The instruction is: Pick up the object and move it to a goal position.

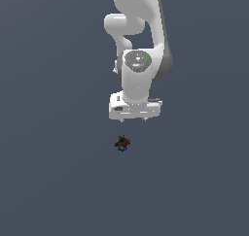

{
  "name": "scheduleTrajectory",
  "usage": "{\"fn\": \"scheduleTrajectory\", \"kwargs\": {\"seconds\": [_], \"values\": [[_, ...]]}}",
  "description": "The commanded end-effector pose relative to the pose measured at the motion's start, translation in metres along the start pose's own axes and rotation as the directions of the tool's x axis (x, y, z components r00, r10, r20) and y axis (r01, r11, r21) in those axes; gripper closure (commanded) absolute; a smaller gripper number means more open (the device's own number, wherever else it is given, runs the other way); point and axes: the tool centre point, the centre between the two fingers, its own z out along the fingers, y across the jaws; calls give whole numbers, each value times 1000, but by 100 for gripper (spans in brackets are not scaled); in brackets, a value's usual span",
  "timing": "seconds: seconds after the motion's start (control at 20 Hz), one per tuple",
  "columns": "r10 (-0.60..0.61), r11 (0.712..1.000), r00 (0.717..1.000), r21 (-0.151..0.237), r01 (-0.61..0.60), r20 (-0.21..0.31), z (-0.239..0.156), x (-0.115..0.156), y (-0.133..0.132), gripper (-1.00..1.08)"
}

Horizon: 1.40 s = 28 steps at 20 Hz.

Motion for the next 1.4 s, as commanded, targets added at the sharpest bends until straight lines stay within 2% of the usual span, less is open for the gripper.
{"fn": "scheduleTrajectory", "kwargs": {"seconds": [0.0,0.35,0.6,1.0,1.35], "values": [[9,1000,1000,0,-9,0,1,1,2,-92],[91,996,996,2,-91,-6,11,8,8,-92],[196,981,980,4,-196,-15,23,17,16,-92],[406,914,913,7,-406,-34,51,35,35,-92],[514,858,857,9,-514,-47,66,44,47,-92]]}}
